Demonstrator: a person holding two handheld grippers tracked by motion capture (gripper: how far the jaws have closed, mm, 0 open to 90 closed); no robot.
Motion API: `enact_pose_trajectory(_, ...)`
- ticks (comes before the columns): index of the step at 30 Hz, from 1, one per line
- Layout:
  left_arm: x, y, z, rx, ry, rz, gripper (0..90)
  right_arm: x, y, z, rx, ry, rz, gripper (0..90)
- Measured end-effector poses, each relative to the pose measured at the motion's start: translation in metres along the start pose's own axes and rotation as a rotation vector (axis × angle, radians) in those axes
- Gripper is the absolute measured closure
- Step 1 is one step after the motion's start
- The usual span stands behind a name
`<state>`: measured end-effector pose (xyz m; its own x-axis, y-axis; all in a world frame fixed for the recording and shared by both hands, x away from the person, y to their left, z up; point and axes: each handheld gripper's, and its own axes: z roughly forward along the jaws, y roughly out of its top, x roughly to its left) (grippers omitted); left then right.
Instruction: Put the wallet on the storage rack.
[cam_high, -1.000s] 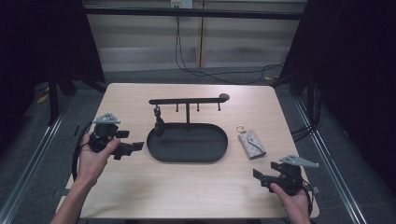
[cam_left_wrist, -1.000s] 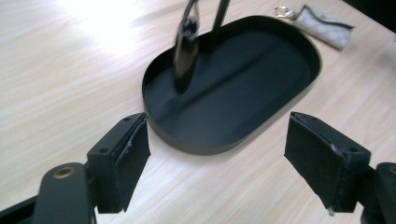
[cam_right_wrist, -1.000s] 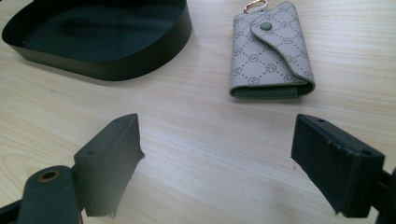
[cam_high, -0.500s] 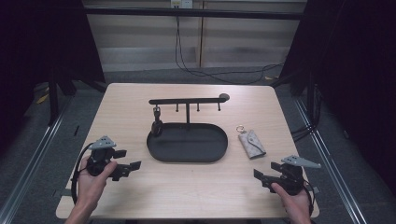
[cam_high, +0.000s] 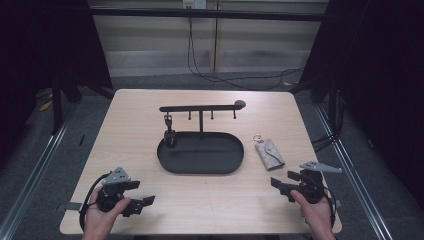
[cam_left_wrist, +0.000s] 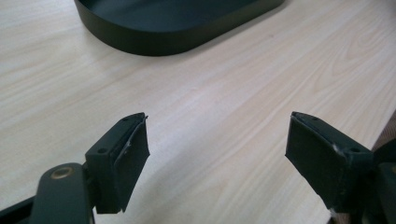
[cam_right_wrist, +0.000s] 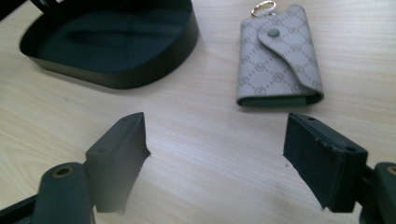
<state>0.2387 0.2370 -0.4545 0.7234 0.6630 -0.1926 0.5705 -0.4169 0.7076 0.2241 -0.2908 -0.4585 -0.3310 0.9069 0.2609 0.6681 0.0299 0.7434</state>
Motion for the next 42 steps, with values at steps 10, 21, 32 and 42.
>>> enact_pose_trajectory(10,0.009,-0.013,-0.001,-0.017,0.019,-0.034,21.1,-0.005,0.021,0.004,0.035,-0.037,-0.007,21.6)
enact_pose_trajectory(21,0.005,-0.015,-0.003,-0.033,-0.022,-0.012,19.5,0.0,0.055,0.016,0.184,-0.015,-0.03,23.1)
enact_pose_trajectory(32,0.002,-0.016,-0.003,-0.032,-0.054,0.002,18.9,-0.002,0.085,0.036,0.32,-0.04,-0.049,23.7)
enact_pose_trajectory(42,0.008,-0.015,-0.009,-0.06,-0.061,-0.011,18.7,-0.009,0.104,0.059,0.432,-0.091,-0.065,20.2)
